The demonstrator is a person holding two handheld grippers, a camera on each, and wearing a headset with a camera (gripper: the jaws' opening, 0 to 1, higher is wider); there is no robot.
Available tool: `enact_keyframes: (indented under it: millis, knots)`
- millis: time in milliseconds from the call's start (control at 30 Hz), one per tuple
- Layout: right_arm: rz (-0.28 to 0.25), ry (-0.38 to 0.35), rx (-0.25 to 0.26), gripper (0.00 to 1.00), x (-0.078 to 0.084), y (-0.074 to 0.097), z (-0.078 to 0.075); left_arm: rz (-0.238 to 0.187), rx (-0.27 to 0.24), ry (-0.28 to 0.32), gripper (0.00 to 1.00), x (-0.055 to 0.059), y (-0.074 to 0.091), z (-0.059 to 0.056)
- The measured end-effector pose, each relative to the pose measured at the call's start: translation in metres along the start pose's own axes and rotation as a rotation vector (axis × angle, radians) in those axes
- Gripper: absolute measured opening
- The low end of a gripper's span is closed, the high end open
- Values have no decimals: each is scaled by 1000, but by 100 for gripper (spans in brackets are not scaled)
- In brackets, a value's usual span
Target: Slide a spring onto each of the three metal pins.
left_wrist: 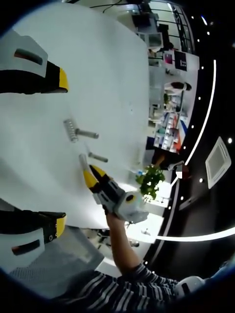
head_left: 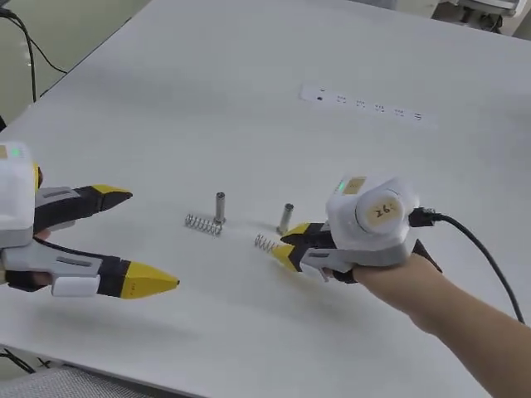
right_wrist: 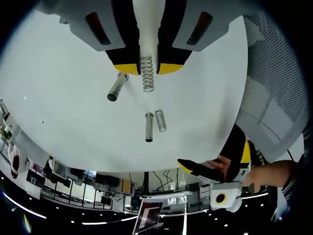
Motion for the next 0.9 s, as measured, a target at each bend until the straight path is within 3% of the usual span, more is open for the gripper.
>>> enact_keyframes:
  millis: [367,600,900]
  knots:
    - [46,33,-13,9,15,-4,-1,6,1,-2,97,1,2,-2]
    - [25,50,-16,8,12,0,-1,6,6,-3,97,0,1,-4]
    - [-13,65,-36,8,-1,21,0,16,36,-5,97,2,-5,-15]
Point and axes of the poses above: the centre of the closed fingertips' face, and the gripper's own axes: y roughly backward along the fingers, z roughly to its left, x roughly out of its underside, the point moved 2 cm from there along y, roughly backward along the fingers, and after that the axes turned 11 degrees about -z, right-handed, at the moved point
